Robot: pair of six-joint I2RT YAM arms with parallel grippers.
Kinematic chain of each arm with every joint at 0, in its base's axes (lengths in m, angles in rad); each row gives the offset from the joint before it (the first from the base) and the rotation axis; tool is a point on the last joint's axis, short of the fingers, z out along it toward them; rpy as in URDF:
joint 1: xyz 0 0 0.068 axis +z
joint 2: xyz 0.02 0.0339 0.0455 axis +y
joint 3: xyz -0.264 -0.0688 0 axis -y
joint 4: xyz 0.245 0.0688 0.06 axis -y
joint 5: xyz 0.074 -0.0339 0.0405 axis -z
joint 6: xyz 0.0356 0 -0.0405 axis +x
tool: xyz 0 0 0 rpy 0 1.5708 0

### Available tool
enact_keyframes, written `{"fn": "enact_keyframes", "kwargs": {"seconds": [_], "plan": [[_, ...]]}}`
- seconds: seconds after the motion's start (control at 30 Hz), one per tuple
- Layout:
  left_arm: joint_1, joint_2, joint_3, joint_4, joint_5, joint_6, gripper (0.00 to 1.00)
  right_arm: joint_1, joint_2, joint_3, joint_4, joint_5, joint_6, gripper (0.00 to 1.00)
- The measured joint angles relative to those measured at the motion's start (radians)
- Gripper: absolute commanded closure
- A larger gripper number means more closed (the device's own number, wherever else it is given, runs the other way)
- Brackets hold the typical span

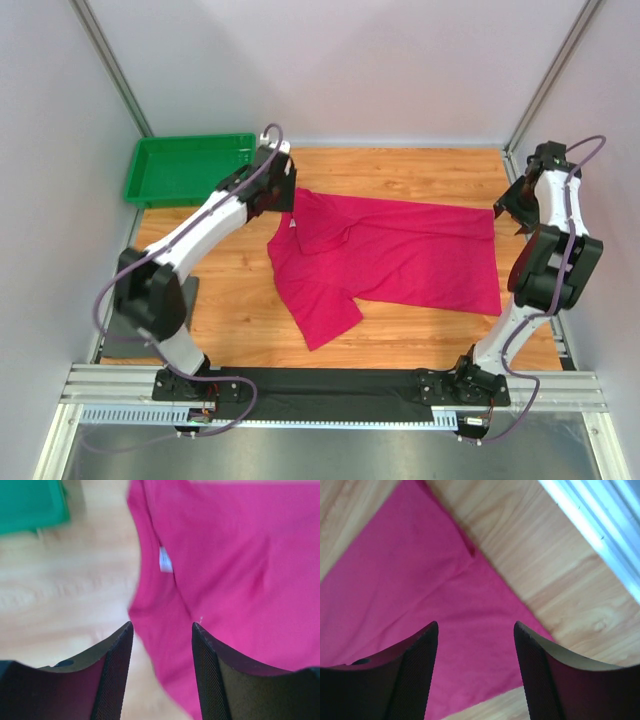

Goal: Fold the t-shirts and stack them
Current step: Fold the tshirt

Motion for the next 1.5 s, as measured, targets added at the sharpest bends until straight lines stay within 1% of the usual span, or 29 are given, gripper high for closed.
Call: {"fn": "enact_keyframes", "kwargs": {"seconds": [0.03,0.07,0.1,0.17,0.23,0.33,0.4,0.47,0.6,0.8,0.97,1.07,1.1,1.17,1.2,1.27,1.33,1.5], "plan": [[-0.01,-0.093,-0.087,0.003,0.034,-0.019,0.44,0.001,-0.061,-0.073,0.011,-0.024,0.01,0.37],[-0.013,-0.171,-0.161,-0.008,0.066,-0.043,0.48,0.005,-0.111,-0.14,0.037,-0.048,0.018,0.39],[-0.013,-0.266,-0.25,-0.04,0.101,-0.079,0.48,0.014,-0.193,-0.252,0.032,-0.091,0.035,0.39],[-0.023,-0.372,-0.393,0.006,0.142,-0.15,0.49,0.04,-0.281,-0.403,0.099,-0.135,0.052,0.4],[-0.047,-0.48,-0.574,0.007,0.174,-0.222,0.49,0.071,-0.342,-0.525,0.103,-0.169,0.063,0.4],[-0.085,-0.561,-0.768,-0.007,0.214,-0.311,0.49,0.119,-0.395,-0.654,0.111,-0.216,0.074,0.41],[-0.087,-0.566,-0.832,-0.006,0.234,-0.352,0.46,0.133,-0.43,-0.708,0.115,-0.235,0.081,0.4],[-0.085,-0.557,-0.855,0.001,0.26,-0.385,0.46,0.136,-0.47,-0.743,0.114,-0.244,0.084,0.39],[-0.094,-0.517,-0.858,0.084,0.322,-0.443,0.43,0.136,-0.536,-0.769,0.114,-0.248,0.084,0.38],[-0.108,-0.462,-0.87,0.146,0.346,-0.503,0.42,0.135,-0.524,-0.768,0.116,-0.246,0.088,0.37],[-0.106,-0.349,-0.846,0.153,0.371,-0.531,0.43,0.11,-0.507,-0.768,0.114,-0.228,0.099,0.37],[-0.108,-0.293,-0.814,0.191,0.393,-0.555,0.56,0.069,-0.507,-0.772,0.117,-0.212,0.111,0.37],[-0.108,-0.279,-0.808,0.201,0.397,-0.559,0.68,0.054,-0.507,-0.779,0.119,-0.204,0.114,0.37],[-0.108,-0.256,-0.802,0.222,0.399,-0.57,0.79,0.024,-0.507,-0.797,0.118,-0.185,0.121,0.37],[-0.108,-0.251,-0.802,0.226,0.399,-0.57,0.88,0.01,-0.507,-0.806,0.117,-0.179,0.123,0.37],[-0.108,-0.25,-0.804,0.23,0.383,-0.565,1.0,-0.02,-0.507,-0.829,0.116,-0.166,0.13,0.37],[-0.108,-0.252,-0.805,0.23,0.371,-0.553,1.0,-0.051,-0.509,-0.853,0.117,-0.159,0.134,0.38],[-0.108,-0.275,-0.805,0.23,0.338,-0.515,1.0,-0.144,-0.517,-0.899,0.112,-0.138,0.132,0.43]]}}
